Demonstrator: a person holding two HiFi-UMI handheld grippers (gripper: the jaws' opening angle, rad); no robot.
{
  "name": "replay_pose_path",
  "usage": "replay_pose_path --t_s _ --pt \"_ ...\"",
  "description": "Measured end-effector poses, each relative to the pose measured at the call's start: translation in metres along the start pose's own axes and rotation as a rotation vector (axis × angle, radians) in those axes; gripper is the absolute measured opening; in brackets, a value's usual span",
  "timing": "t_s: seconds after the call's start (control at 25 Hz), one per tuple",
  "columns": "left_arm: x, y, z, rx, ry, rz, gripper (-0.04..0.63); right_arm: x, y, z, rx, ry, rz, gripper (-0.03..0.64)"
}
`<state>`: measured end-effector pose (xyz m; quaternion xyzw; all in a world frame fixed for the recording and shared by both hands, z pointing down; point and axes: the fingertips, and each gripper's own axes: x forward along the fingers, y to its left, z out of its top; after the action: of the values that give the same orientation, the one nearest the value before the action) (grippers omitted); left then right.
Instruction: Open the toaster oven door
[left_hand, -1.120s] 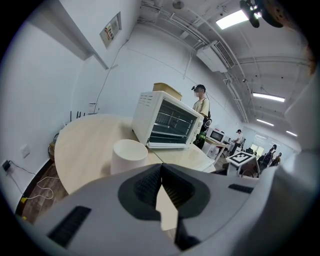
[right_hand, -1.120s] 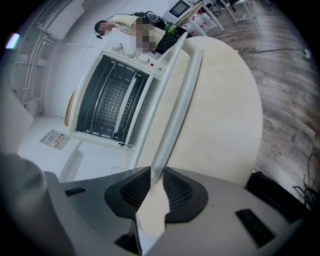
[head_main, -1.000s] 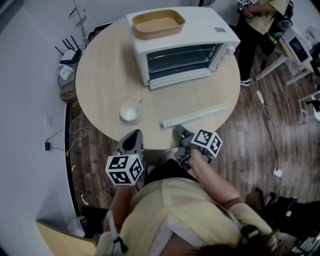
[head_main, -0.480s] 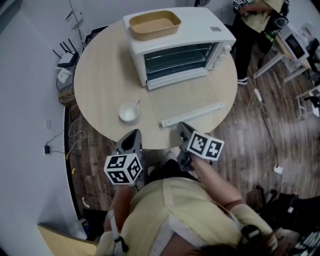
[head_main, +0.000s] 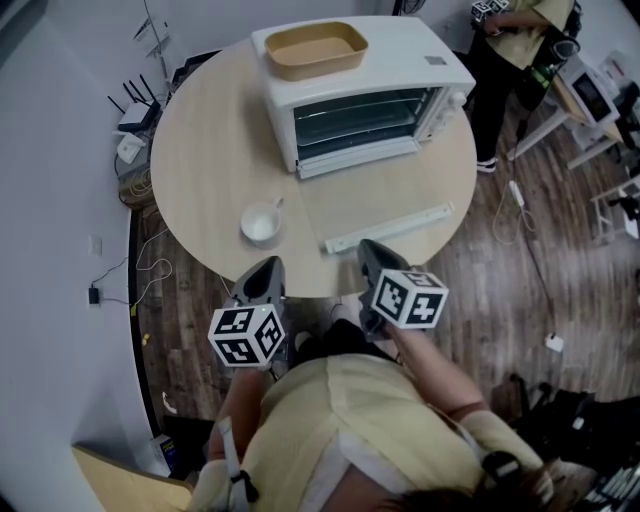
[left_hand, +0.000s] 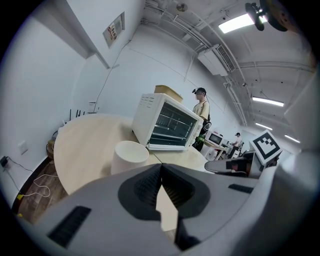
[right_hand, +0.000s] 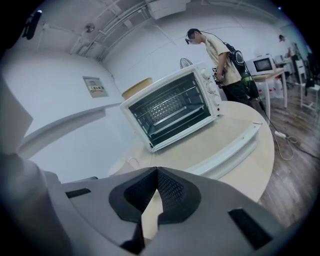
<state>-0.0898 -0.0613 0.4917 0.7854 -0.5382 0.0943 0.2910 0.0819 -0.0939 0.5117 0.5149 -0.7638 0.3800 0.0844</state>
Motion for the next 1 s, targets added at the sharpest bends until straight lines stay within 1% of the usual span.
replay_pose_path --t_s 0.12,0.32,0.64,1.0 --pt "0.0004 0.0007 -0.0002 -0.005 0.001 0.002 0.003 -0.0006 0.0029 0.0047 -0.08 -0.009 -0.008 0.003" --pt "0.0008 0.0017 -0.0005 -0.013 0.001 0.005 0.003 -0.0006 0.0054 0.0068 -0.151 0.0 -0.014 0.003" --pt "0.0013 0.0032 -0.0005 -0.021 0.0 0.008 0.003 -0.0001 0.0072 0.0067 -0.166 0.003 -0.007 0.002" --pt "0.0047 0.0018 -0.0006 -0.022 -0.002 0.002 0.003 -0.0014 0.0076 0.0095 -0.219 0.0 -0.017 0.002"
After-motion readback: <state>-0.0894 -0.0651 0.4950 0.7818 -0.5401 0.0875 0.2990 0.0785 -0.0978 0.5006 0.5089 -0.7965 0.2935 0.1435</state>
